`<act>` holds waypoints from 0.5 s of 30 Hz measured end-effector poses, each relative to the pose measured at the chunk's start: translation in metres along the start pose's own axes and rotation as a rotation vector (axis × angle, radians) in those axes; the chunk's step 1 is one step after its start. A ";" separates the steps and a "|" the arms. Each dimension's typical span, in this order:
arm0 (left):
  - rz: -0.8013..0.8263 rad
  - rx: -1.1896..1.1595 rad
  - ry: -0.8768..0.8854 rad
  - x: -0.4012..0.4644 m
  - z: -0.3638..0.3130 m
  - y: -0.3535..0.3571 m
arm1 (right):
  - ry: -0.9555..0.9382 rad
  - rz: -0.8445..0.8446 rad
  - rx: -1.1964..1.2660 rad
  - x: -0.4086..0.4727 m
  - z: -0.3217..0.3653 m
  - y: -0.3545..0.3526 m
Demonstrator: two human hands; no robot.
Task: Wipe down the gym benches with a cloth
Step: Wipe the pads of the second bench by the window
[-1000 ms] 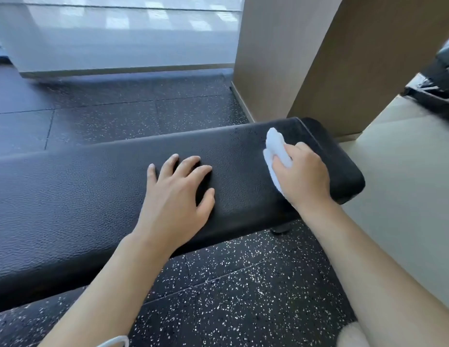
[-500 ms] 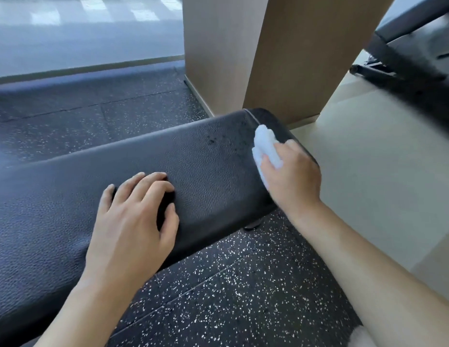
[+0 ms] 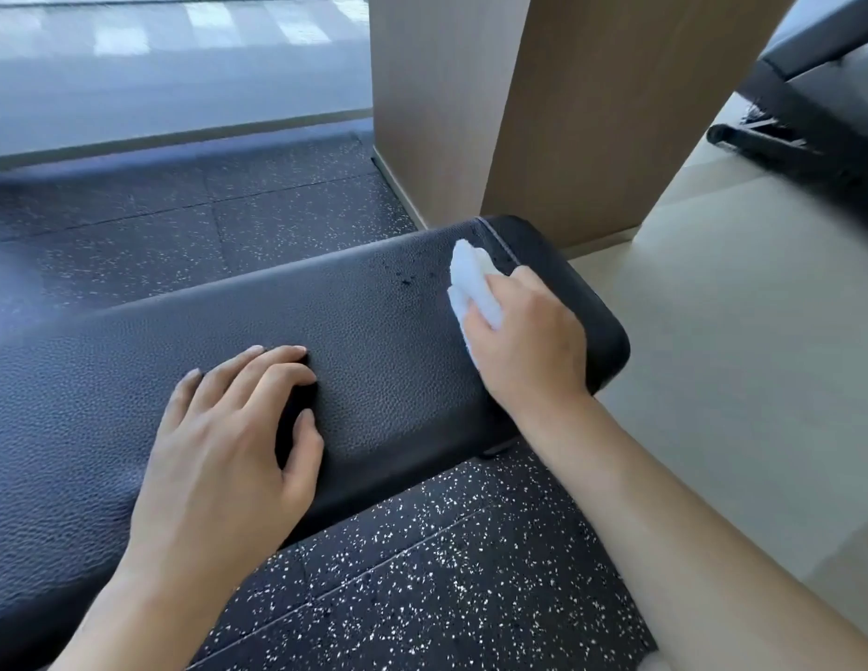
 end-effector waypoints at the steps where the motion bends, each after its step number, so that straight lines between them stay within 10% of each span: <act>1: 0.000 0.003 -0.004 0.000 0.000 0.000 | -0.050 0.030 -0.049 -0.005 0.014 0.007; 9: 0.025 -0.009 -0.051 -0.002 0.002 0.002 | -0.423 0.138 0.013 -0.032 0.080 0.017; 15: 0.074 -0.006 -0.055 -0.001 0.001 -0.002 | 0.072 0.028 0.004 0.012 0.009 0.009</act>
Point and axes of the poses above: each hand's wrist, its own x-axis towards the middle knuckle, its own y-axis out of the palm, z = x × y, the point moved 3 cm from there along x, towards the middle knuckle, and after that the axes turned 15 degrees about z, right-handed, at the moved point
